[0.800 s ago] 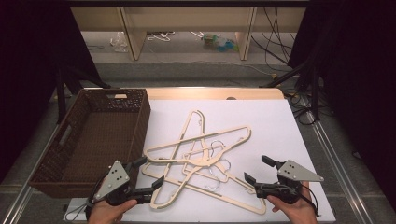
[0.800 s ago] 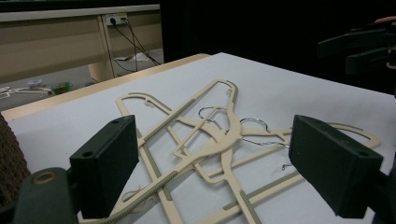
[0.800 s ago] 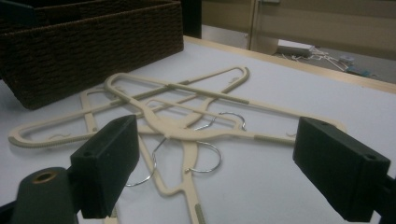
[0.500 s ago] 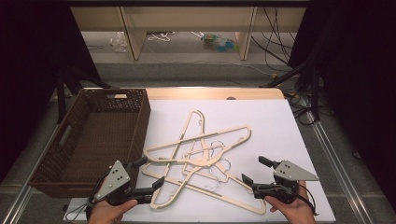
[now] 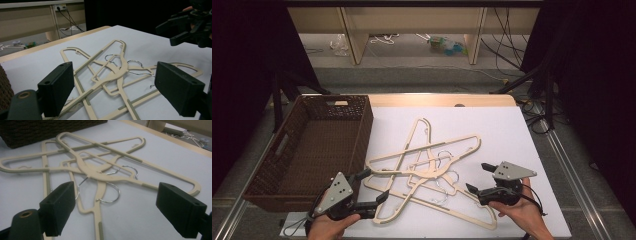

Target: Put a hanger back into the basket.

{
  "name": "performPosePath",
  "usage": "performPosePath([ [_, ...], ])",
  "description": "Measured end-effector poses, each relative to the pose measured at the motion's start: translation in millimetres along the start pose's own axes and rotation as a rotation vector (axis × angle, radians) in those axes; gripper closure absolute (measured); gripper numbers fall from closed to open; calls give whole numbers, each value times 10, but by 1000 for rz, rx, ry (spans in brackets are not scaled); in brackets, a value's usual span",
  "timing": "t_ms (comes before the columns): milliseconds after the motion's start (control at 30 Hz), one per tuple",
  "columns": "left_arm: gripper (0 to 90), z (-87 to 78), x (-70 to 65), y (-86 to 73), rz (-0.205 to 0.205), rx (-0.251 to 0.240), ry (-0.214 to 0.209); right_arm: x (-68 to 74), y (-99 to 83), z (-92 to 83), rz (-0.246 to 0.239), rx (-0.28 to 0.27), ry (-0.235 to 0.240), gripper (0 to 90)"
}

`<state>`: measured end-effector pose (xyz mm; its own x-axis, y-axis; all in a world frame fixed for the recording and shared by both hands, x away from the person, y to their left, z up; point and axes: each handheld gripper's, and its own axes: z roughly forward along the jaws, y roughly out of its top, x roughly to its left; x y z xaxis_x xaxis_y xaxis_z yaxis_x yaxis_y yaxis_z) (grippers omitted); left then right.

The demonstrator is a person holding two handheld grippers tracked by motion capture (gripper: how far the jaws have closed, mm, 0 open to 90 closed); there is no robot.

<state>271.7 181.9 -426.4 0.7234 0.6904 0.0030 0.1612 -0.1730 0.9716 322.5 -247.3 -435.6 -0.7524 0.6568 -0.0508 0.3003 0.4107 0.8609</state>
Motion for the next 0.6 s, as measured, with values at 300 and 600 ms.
performPosePath([
  [300, 162, 8, -17, -8, -9, 4, -4, -206, 165, 391, -117, 159, 91, 265],
  [600, 164, 5, -28, -11, -14, 11, -11, -443, 310, 772, -182, 242, 115, 317],
])
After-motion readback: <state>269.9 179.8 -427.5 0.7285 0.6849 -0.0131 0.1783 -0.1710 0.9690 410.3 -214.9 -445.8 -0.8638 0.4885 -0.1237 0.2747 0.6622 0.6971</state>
